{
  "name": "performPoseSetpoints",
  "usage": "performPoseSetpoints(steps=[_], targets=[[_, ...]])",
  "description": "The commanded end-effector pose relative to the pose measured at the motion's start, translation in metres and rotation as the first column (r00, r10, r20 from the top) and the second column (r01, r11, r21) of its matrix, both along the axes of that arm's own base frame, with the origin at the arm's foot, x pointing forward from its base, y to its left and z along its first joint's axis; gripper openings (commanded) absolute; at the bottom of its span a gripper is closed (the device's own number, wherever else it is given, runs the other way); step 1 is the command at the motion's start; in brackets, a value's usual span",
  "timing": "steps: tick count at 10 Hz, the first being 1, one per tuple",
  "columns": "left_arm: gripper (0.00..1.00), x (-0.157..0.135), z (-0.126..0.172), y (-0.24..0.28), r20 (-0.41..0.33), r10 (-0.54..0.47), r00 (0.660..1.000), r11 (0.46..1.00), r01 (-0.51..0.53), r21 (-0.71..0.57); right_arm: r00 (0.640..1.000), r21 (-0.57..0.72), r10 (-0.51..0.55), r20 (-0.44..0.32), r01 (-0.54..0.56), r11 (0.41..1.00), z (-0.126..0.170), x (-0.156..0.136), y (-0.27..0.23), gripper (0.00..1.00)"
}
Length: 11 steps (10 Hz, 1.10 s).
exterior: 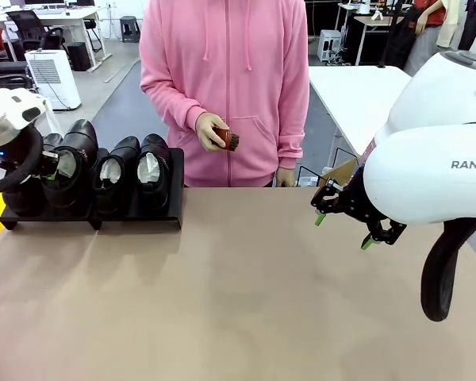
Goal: Organize the shoes by placing them on the stand.
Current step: Place the Shoe from the middle of the table onto the Shoes Stand.
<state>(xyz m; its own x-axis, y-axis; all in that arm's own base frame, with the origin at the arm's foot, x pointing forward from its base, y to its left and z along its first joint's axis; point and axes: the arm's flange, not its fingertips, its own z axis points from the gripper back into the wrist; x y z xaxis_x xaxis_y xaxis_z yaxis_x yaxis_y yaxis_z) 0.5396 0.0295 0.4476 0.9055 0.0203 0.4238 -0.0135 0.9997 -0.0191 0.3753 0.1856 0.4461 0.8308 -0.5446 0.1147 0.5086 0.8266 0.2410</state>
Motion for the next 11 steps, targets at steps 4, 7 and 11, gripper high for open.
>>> performPoseSetpoints(steps=[4,7,11], targets=[[0.00,0.020,-0.008,-0.001,0.023,0.071,0.997,0.997,-0.071,0.008,1.000,0.022,0.019,0.006,-0.019,1.000,0.001,0.003,-0.001,1.00],[0.07,0.021,-0.011,0.000,0.001,0.103,0.995,0.994,-0.103,0.023,1.000,0.022,0.019,0.006,-0.019,1.000,0.001,0.003,-0.001,1.00],[0.45,0.020,-0.008,0.001,0.025,0.099,0.995,0.994,-0.100,0.052,1.000,0.022,0.019,0.006,-0.019,1.000,0.001,0.003,-0.001,1.00]])
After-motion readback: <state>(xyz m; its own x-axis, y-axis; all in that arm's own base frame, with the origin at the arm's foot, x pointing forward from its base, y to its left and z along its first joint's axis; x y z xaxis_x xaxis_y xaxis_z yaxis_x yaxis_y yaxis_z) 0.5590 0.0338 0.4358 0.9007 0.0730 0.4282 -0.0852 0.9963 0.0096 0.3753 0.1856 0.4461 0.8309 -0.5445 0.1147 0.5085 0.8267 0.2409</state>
